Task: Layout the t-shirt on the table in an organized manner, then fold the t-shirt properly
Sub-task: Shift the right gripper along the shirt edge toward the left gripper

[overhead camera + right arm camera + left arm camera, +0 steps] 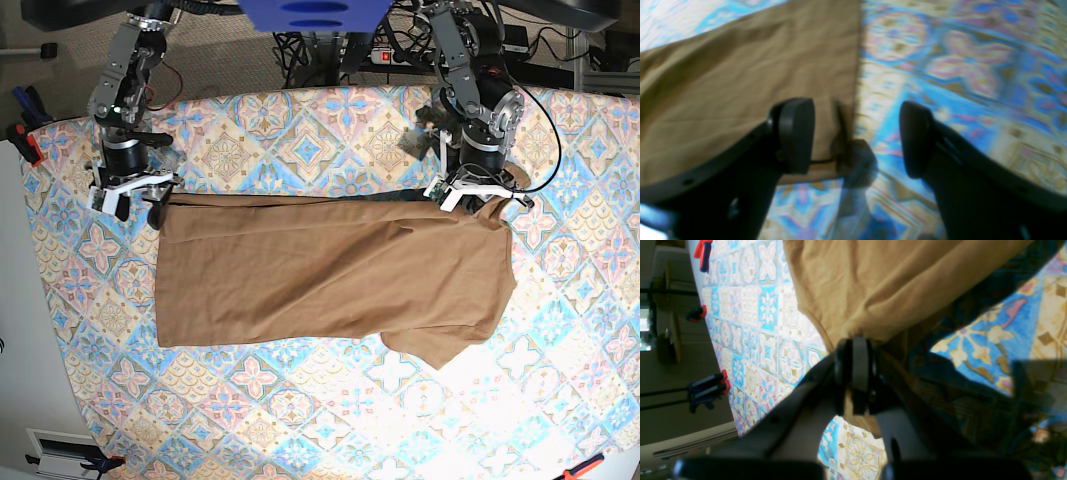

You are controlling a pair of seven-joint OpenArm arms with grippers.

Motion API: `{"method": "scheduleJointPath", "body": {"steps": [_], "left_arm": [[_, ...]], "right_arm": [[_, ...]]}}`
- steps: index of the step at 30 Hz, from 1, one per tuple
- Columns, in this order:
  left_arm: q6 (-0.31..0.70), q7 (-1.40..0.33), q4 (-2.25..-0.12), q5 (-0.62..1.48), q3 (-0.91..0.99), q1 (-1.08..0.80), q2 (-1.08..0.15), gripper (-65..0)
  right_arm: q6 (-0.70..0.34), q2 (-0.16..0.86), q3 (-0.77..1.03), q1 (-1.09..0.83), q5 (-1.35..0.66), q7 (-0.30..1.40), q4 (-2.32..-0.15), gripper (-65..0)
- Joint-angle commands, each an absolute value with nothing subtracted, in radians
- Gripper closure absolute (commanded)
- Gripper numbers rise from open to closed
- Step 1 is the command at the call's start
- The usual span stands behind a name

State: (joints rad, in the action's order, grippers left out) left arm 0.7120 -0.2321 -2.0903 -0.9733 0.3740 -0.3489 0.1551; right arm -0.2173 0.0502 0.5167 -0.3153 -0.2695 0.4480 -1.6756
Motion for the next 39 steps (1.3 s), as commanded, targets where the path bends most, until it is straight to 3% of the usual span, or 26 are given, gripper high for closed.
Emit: {"method": "scheduleJointPath", "body": {"steps": [1, 9, 14, 20, 27, 34, 39], "left_arm": [[0.698, -0.223, -2.106, -0.97, 0.372, -0.344, 0.157, 0.0], [0.698, -0.223, -2.106, -0.97, 0.372, -0.344, 0.157, 0.0], [0.698, -0.223, -2.106, -0.97, 0.372, -0.344, 0.157, 0.0], [0.698, -0.223, -2.106, -0.97, 0.372, -0.344, 0.157, 0.0], [0.698, -0.223, -2.106, -0.97, 0.374, -0.344, 0.157, 0.0], [0.698, -0.223, -2.106, -0.969, 0.374, -0.358, 0.157, 0.0], [0.698, -0.223, -2.106, -0.969, 0.374, -0.358, 0.157, 0.0]], "right_arm": [[-0.228, 0.053, 0.516, -0.308, -0.282, 0.427, -1.675, -38.9], [-0.231, 0.048, 0.509, -0.308, -0.285, 0.426, -1.643, -38.9], [-0.331, 0.031, 0.512, -0.308, -0.286, 0.426, -1.592, -38.9], [-0.335, 0.019, 0.512, -0.306, -0.286, 0.426, -1.524, -38.9], [-0.378, 0.022, 0.518, -0.151, -0.286, 0.426, -1.48, -38.9], [-0.381, 0.021, 0.512, -0.14, -0.286, 0.427, -1.489, -38.9], [-0.381, 0.022, 0.516, -0.166, -0.286, 0.427, -1.48, -32.1]]}}
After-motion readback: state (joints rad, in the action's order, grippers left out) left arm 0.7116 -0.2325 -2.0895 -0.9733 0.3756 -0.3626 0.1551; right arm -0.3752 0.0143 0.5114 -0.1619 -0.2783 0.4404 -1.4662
